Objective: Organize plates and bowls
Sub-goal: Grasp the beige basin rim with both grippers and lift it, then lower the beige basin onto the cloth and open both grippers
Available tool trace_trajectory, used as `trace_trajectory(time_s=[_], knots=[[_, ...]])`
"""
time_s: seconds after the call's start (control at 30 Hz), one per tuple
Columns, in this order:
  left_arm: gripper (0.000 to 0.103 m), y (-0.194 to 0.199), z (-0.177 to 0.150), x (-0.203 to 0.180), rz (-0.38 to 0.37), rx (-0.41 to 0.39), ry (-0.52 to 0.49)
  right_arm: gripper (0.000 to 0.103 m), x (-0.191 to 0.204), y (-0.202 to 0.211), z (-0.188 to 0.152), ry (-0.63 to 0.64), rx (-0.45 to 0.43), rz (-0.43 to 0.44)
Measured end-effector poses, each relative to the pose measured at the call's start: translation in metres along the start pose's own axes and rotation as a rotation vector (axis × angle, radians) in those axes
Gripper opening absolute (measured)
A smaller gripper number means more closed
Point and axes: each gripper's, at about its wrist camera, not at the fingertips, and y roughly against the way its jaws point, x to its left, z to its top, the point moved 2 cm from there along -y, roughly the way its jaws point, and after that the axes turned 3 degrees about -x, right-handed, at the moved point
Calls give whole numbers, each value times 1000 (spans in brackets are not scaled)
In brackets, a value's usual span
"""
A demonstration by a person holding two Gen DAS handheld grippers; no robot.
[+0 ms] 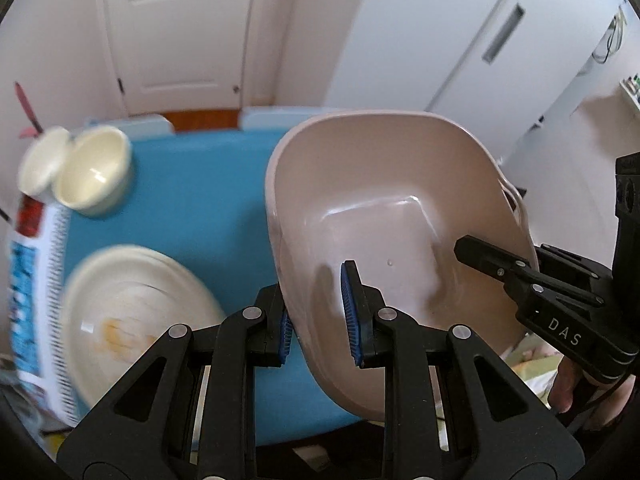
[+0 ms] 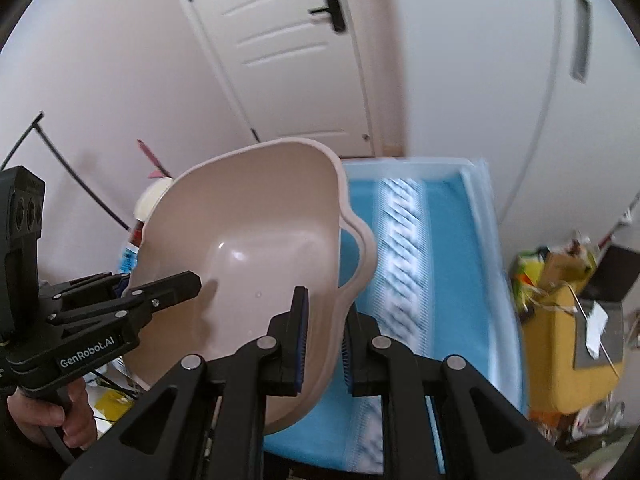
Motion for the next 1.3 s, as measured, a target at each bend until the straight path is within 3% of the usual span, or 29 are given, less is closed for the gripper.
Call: trace_trajectory(time_s=[0.13, 0.33, 0.77, 0.87, 0.93, 1.0, 1.03, 1.13, 1.17, 1.3], knots=[[19, -43, -19, -29, -5, 50, 2, 14, -43, -17, -22, -19, 45, -22], [19, -85, -39, -36, 20, 79, -17, 14, -73, -50, -47, -45, 67, -11], [21, -108, -45, -41, 61, 82, -46, 14, -93, -64, -63, -80, 89, 29], [31, -111, -45, -42, 67, 100, -50, 14, -96, -66, -63, -92, 98, 45], [53, -111, -46, -45, 74, 97, -66, 14, -97, -68, -63, -96, 106, 51], [65, -110, -45, -48, 90, 82, -90, 14, -97, -69, -64, -100, 108, 51], [66, -107, -46, -49, 95, 76, -103, 15, -97, -69, -63, -102, 107, 55], [66, -107, -46, -51, 97, 83, -127, 36, -100, -67, -61, -123, 91, 62], [66, -107, -46, -51, 99, 83, -130, 48, -101, -66, -60, -135, 84, 67], [66, -104, -46, -50, 100, 85, -136, 51, -104, -64, -57, -153, 74, 59]])
